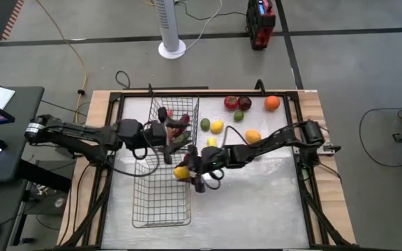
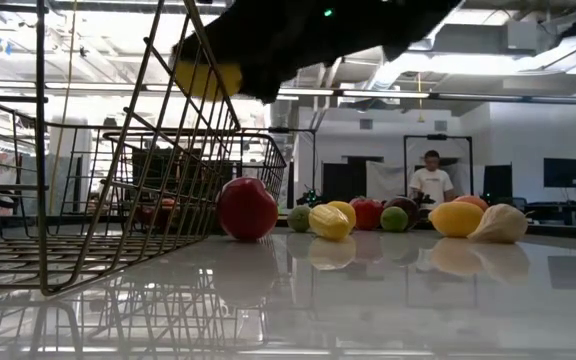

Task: Sort produce into baskets
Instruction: Put the middle yellow lemon into the gold wire basket, then put the yellow corn into the black wire basket

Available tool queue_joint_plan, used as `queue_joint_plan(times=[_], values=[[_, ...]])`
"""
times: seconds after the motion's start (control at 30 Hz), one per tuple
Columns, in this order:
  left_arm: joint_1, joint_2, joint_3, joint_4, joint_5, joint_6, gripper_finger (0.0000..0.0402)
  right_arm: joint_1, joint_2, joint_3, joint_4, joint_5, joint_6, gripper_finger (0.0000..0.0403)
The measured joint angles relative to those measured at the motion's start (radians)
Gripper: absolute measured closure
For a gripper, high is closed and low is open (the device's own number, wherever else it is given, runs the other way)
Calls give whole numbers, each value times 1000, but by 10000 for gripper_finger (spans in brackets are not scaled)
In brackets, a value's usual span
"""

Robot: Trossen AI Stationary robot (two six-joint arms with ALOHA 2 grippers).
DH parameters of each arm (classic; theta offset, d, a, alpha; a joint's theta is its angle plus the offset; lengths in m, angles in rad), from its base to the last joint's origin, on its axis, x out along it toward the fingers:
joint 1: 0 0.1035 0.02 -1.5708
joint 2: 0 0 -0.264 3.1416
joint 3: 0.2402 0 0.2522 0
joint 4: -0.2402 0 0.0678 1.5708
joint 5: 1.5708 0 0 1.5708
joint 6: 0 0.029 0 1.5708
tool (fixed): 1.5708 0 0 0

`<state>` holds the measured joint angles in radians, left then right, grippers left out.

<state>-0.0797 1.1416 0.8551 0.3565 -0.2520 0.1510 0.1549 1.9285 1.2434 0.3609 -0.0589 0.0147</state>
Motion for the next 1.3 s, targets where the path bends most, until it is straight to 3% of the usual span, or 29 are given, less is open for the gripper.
queue_joint_plan(times=[0.13,0.3,0.4,0.53,0.63,0.77,0.9,1.3], values=[[4,-1,-4,141,-24,42,160,-1,23,102,-165,-1,-15,96],[-21,-28,37,147,-13,67,160,1,5,146,-294,1,-41,57],[-37,-65,59,59,-18,46,160,1,-32,145,-338,30,-47,45],[-79,-93,55,-132,-15,22,160,1,-109,92,-447,127,-15,43],[-104,-104,57,-141,-44,47,160,0,-172,-1,-450,217,45,46],[-125,-123,58,-186,-78,75,160,4,-245,-147,-407,451,181,53],[-127,-134,56,-233,-97,78,160,16,-239,-251,-371,643,317,58],[-126,-142,57,-243,-129,70,160,-21,-95,-303,-289,777,441,58]])
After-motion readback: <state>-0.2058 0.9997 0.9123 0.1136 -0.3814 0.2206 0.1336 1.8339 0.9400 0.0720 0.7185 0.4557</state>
